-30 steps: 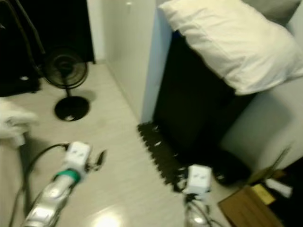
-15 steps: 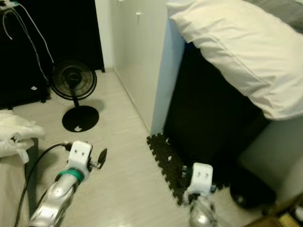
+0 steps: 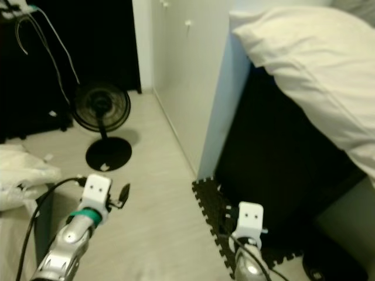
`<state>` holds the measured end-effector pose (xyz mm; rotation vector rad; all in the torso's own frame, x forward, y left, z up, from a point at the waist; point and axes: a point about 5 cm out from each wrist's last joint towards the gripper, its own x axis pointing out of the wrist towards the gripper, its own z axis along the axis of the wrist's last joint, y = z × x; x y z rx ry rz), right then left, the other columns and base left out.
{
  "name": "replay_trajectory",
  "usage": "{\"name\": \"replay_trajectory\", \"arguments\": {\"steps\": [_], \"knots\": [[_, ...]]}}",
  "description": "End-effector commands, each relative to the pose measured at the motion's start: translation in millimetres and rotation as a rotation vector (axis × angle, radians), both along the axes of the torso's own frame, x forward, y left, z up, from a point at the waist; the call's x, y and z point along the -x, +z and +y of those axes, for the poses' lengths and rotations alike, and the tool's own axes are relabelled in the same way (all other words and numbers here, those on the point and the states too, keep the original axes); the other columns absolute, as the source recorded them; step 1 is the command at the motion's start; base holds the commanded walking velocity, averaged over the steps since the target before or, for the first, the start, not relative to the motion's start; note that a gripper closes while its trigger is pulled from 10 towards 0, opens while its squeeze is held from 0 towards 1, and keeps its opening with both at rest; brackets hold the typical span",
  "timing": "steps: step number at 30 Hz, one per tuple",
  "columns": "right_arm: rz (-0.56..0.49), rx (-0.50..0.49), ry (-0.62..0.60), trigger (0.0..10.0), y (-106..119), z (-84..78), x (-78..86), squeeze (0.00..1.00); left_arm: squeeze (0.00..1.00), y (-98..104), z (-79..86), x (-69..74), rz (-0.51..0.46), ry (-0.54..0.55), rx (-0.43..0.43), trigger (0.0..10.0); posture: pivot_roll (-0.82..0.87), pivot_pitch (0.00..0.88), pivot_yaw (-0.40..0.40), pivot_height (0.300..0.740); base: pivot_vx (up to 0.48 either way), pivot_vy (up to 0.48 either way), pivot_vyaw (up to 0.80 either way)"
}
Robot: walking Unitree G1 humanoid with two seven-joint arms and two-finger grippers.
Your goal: Clean up the room
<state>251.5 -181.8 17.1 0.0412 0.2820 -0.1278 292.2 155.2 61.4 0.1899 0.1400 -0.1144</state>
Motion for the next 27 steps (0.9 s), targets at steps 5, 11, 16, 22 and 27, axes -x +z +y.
{"name": "replay_trajectory", "arguments": {"steps": [5, 11, 16, 22, 27], "knots": [[0.008, 0.016, 0.025, 10.0, -1.8, -0.6, 1.0, 0.0, 0.0, -4.8, 0.5, 3.2, 0.021, 0.012, 0.005, 10.0, 0.01, 0.0, 0.053, 0.74, 0.388, 0.0, 0.57], [0.01, 0.026, 0.026, 10.0, -2.2, -4.9, 1.3, 0.0, 0.0, -4.0, 0.1, 2.9, 0.02, 0.003, 0.0, 10.0, 0.01, 0.0, 0.051, 0.74, 0.387, 0.0, 0.8], [0.011, 0.029, 0.037, 10.0, -1.8, -4.0, -0.4, 0.0, 0.0, -3.5, 3.3, 3.1, 0.017, 0.015, -0.001, 10.0, 0.02, 0.0, 0.043, 0.74, 0.389, 0.0, 0.8], [0.0, 0.024, 0.07, 10.0, 0.5, 2.0, -6.6, 0.0, 0.0, -4.2, 6.5, 6.4, 0.018, 0.025, -0.005, 10.0, 0.03, 0.0, 0.032, 0.74, 0.391, 0.0, 0.8], [-0.003, 0.026, 0.087, 10.0, 1.3, 4.9, -8.1, 0.0, 0.0, -4.3, 7.6, 7.1, 0.017, 0.028, -0.007, 10.0, 0.03, 0.0, 0.029, 0.74, 0.39, 0.0, 0.8]]}}
